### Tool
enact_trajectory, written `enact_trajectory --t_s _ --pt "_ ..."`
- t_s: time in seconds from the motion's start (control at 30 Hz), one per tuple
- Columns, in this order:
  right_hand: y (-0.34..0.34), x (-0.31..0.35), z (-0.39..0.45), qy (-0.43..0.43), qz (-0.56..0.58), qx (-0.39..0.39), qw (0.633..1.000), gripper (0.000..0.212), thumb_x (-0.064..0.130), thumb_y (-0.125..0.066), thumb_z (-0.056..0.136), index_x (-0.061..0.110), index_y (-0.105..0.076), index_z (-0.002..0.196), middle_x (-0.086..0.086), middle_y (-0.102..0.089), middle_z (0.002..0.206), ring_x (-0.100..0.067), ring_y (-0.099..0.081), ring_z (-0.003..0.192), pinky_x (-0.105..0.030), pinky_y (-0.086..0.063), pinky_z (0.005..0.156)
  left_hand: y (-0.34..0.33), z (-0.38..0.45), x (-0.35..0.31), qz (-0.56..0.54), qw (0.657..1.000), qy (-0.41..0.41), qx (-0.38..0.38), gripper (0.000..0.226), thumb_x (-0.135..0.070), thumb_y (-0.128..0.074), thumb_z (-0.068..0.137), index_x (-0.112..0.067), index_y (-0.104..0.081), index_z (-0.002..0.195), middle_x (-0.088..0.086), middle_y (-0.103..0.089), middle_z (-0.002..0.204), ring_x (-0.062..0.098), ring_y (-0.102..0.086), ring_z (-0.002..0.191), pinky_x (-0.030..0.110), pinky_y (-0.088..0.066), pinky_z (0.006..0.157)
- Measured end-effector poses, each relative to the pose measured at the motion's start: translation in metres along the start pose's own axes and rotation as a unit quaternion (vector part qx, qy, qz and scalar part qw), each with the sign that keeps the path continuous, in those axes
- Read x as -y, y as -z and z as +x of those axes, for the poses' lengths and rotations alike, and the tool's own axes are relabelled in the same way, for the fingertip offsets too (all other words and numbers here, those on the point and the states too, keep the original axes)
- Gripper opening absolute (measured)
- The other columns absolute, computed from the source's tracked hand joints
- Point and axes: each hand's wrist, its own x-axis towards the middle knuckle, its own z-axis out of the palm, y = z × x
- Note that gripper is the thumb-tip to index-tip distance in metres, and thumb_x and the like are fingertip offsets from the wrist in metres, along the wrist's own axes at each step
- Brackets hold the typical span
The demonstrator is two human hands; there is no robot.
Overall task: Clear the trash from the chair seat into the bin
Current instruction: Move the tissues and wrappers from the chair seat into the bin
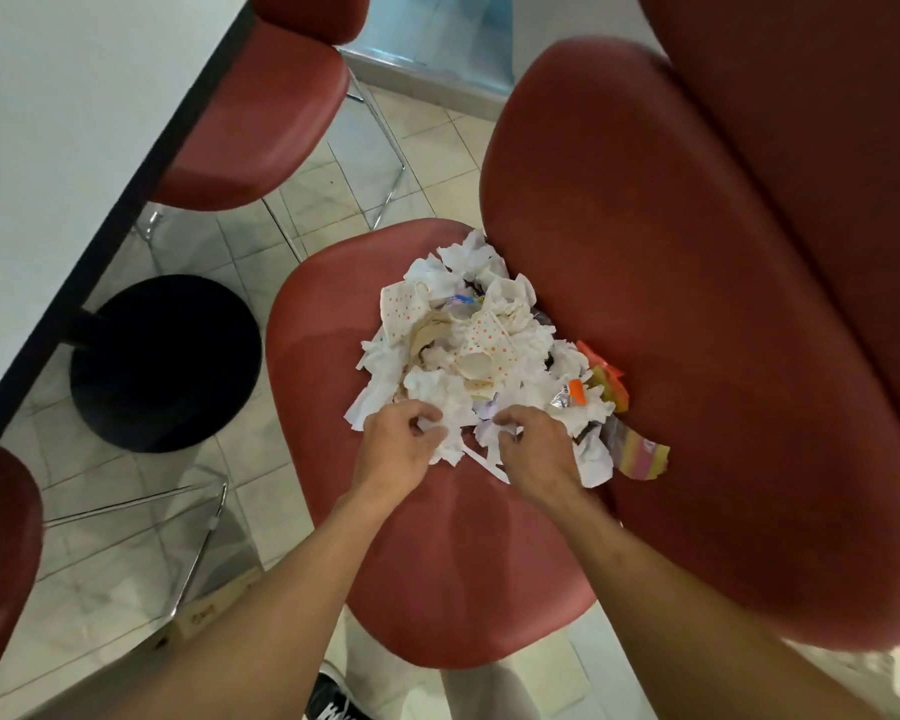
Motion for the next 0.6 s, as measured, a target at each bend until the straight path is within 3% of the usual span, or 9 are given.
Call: enact_trajectory --t_s 0.17,0.3,0.4,0.5,0.6 --pt "-0.015 0.017 -0.041 0.033 -0.003 -0.003 0.999 0.028 0.005 -0.050 0.089 0.014 -0.069 0.108 0.002 -0.068 0.110 -0.013 -0.062 0.093 -0.022 -0.046 0.082 0.030 -0.045 0.017 -0.021 0.999 -0.005 -0.028 0.010 -0.013 -0.073 0.080 -0.016 -0.075 0.090 -0.008 -0.069 0.084 -0.005 -0.057 0.060 0.001 -0.040 0.060" --pt "-0.041 0.034 -0.087 0.044 -0.012 0.024 0.999 0.027 0.006 -0.049 0.089 0.014 -0.069 0.106 0.001 -0.066 0.094 -0.013 -0.057 0.075 -0.023 -0.044 0.070 0.066 -0.092 0.050 -0.035 0.998 0.013 -0.054 0.010 -0.014 -0.070 0.080 -0.019 -0.075 0.087 -0.014 -0.065 0.078 0.002 -0.056 0.066 0.012 -0.043 0.067" --pt "-0.062 0.048 -0.119 0.059 -0.020 0.045 0.997 0.025 0.005 -0.052 0.089 0.014 -0.069 0.106 -0.003 -0.067 0.100 -0.014 -0.059 0.079 -0.030 -0.054 0.076 0.089 -0.124 0.078 -0.048 0.996 0.038 -0.063 0.012 -0.013 -0.068 0.080 -0.021 -0.074 0.087 -0.013 -0.068 0.083 0.005 -0.059 0.073 0.017 -0.045 0.071" --pt "-0.084 0.063 -0.151 0.093 -0.044 0.058 0.993 0.026 0.004 -0.055 0.088 0.013 -0.070 0.108 -0.004 -0.068 0.108 -0.015 -0.063 0.090 -0.026 -0.051 0.081 0.109 -0.158 0.104 -0.047 0.993 0.065 -0.086 0.011 -0.013 -0.069 0.081 -0.021 -0.074 0.087 -0.012 -0.068 0.086 0.005 -0.059 0.071 0.009 -0.041 0.064" --pt "-0.110 0.079 -0.188 0.109 -0.041 0.066 0.991 0.027 0.003 -0.054 0.087 0.014 -0.070 0.106 -0.005 -0.069 0.107 -0.014 -0.063 0.088 -0.025 -0.052 0.079 0.128 -0.194 0.132 -0.046 0.991 0.067 -0.103 0.010 -0.012 -0.070 0.082 -0.017 -0.074 0.089 -0.011 -0.067 0.084 -0.004 -0.054 0.063 0.001 -0.036 0.057"
